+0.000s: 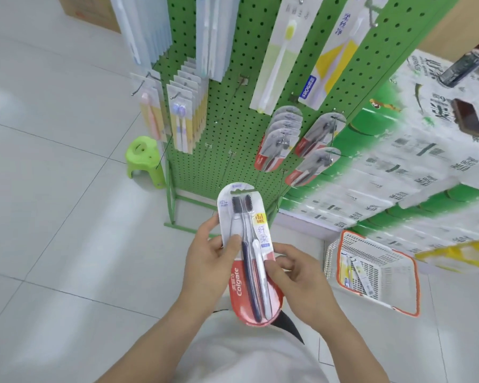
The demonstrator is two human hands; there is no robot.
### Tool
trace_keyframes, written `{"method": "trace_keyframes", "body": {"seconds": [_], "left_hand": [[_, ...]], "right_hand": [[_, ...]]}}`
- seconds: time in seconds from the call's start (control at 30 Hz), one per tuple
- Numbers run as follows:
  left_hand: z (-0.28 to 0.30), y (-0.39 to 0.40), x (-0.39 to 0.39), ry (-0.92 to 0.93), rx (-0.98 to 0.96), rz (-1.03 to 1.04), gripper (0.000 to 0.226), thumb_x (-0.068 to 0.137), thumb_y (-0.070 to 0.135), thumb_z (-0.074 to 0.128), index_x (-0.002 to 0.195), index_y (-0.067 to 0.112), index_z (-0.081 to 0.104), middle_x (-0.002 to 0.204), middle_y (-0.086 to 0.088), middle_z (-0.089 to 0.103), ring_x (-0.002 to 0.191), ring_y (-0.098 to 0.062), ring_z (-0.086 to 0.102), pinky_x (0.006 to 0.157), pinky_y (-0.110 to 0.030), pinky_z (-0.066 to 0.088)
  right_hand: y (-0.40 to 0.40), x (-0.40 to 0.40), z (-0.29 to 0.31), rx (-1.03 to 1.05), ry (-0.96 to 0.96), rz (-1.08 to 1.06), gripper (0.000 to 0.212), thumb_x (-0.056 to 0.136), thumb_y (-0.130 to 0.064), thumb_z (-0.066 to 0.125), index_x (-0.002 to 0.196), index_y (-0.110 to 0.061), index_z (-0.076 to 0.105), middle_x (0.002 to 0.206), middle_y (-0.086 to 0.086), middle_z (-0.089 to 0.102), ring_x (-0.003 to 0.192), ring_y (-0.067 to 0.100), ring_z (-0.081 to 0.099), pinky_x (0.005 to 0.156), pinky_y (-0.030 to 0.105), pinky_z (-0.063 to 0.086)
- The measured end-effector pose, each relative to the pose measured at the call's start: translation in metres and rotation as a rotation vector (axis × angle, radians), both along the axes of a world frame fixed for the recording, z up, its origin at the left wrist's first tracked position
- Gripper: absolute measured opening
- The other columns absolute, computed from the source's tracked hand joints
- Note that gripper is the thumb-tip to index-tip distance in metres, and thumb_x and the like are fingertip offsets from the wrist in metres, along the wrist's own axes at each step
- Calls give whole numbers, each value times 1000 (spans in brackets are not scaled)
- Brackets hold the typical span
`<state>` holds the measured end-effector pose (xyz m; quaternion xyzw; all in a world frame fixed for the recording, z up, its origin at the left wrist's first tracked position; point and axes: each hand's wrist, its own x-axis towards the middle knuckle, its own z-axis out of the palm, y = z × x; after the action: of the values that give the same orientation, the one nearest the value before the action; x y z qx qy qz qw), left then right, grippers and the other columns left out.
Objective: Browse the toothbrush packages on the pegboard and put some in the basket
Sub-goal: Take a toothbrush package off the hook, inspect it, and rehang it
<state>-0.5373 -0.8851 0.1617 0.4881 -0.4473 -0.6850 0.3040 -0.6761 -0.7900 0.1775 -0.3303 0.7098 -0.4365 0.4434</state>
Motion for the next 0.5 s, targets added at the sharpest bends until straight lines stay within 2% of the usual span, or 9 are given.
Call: {"method": "trace_keyframes", "body": {"seconds": [0.13, 0.2, 0.3, 0.4, 0.5], "left_hand": [[1, 7, -9, 48, -10, -255, 44, 90, 5, 73, 128, 22, 58, 105, -1, 78, 96, -23, 74, 91, -42, 58], [1, 11, -17, -31, -38, -291, 47, 87, 11, 77, 128, 26, 58, 106, 6, 77, 94, -16, 74, 88, -37, 59], [1, 12, -33, -214, -144, -273, 49, 84, 11, 76, 122, 36, 56, 97, 19, 74, 86, -5, 72, 83, -26, 59], [3, 8, -50, -231, -166, -447, 73, 81, 15, 75, 134, 52, 40, 105, 18, 72, 93, -6, 71, 89, -34, 59], [6, 6, -75, -187, -163, -617, 104, 79, 17, 79, 149, 56, 14, 117, 13, 70, 100, -13, 72, 93, -38, 57]], "right_hand": [[-6, -11, -8, -128, -65, -188, 25, 97, -16, 62, 122, -17, 67, 92, 9, 79, 82, 31, 76, 73, 40, 62], [-4, -19, -11, -139, -96, -211, 28, 96, -19, 63, 124, -17, 66, 96, 10, 79, 87, 32, 76, 77, 48, 62], [2, -34, -14, -129, -168, -132, 40, 91, -5, 71, 127, -21, 63, 103, 10, 77, 96, 32, 74, 79, 51, 62], [9, -56, -19, -145, -204, -82, 59, 81, 16, 69, 129, -17, 60, 105, 11, 76, 100, 26, 72, 74, 40, 62], [10, -88, -25, -128, -217, -111, 59, 80, 23, 66, 123, -17, 63, 99, 13, 77, 95, 32, 73, 75, 39, 61]]}}
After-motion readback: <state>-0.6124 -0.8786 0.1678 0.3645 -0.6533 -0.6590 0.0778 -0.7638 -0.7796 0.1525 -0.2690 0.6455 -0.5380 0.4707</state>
